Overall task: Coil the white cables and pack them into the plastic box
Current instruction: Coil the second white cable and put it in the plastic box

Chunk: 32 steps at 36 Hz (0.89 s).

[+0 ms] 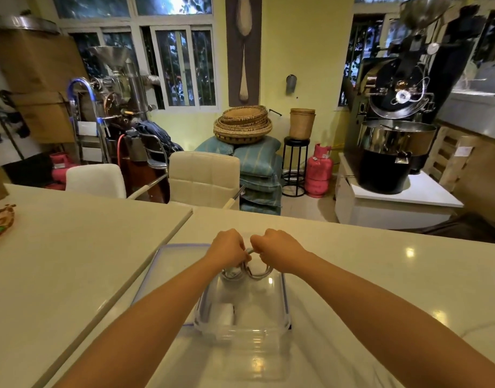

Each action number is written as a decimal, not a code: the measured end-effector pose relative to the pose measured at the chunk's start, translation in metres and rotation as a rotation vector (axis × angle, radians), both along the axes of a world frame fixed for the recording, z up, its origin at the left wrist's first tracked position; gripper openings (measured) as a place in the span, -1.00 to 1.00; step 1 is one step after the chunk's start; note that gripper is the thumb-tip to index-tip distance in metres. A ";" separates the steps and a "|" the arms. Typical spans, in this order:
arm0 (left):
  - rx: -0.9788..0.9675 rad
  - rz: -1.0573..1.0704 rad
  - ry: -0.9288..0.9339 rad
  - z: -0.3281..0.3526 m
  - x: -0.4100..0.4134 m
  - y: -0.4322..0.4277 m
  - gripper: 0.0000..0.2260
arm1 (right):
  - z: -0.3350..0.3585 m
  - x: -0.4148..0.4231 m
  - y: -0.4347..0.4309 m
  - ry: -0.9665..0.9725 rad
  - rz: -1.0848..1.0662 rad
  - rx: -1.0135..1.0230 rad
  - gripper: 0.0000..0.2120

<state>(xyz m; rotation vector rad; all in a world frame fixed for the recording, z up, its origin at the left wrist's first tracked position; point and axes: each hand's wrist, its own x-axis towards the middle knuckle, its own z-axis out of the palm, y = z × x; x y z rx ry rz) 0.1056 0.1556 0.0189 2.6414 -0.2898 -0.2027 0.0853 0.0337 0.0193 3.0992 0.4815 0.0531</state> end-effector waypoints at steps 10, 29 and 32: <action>0.000 0.081 0.040 -0.024 0.005 -0.013 -0.82 | -0.002 0.019 0.011 0.132 0.010 -0.198 -0.73; 0.188 -0.035 -0.069 -0.049 0.012 -0.014 -0.76 | -0.008 0.029 0.016 0.227 0.014 -0.324 -0.76; 0.223 -0.060 -0.083 -0.050 0.011 -0.014 -0.76 | -0.007 0.026 0.016 0.257 0.015 -0.336 -0.77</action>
